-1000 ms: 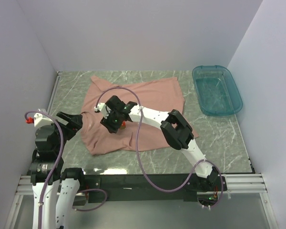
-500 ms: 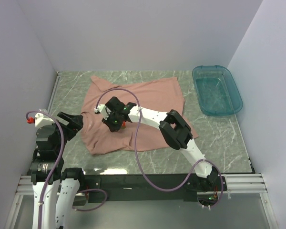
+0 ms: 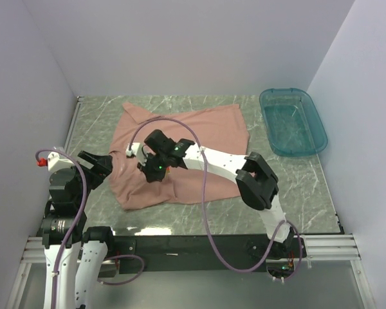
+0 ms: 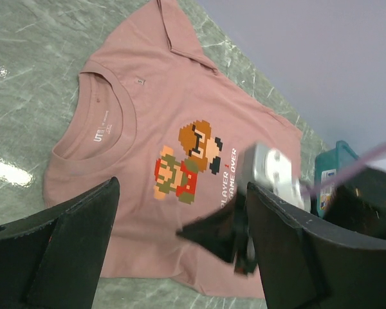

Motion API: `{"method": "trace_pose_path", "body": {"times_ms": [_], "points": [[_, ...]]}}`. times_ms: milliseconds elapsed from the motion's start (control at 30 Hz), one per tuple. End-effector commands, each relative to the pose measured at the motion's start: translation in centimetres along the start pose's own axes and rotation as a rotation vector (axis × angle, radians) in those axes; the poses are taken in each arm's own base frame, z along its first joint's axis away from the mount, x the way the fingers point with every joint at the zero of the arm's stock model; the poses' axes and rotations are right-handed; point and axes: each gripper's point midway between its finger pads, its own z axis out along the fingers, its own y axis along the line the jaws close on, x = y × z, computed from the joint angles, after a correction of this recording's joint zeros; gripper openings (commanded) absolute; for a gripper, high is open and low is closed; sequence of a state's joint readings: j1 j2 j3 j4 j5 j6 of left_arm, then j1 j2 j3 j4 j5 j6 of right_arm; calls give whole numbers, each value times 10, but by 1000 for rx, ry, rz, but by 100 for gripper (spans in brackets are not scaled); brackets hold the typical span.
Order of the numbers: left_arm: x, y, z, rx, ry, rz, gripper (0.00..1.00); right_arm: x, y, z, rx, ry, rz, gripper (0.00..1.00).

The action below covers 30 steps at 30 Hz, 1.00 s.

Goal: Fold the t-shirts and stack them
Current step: Flatten the tshirt out

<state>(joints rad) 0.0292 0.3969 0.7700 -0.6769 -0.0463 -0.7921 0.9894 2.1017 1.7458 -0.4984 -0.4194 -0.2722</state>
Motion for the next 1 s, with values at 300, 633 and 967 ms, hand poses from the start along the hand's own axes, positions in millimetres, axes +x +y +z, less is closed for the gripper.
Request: {"method": "trace_pose_path", "body": {"times_ms": [300, 633, 967], "points": [[-10, -20, 9, 74, -27, -18, 85, 72, 151, -37, -286, 192, -430, 42], [-4, -28, 35, 115, 16, 50, 85, 95, 34, -159, -55, 124, -207, 49], [36, -35, 66, 223, 188, 104, 82, 297, -85, -277, 621, 172, 444, 50]]}}
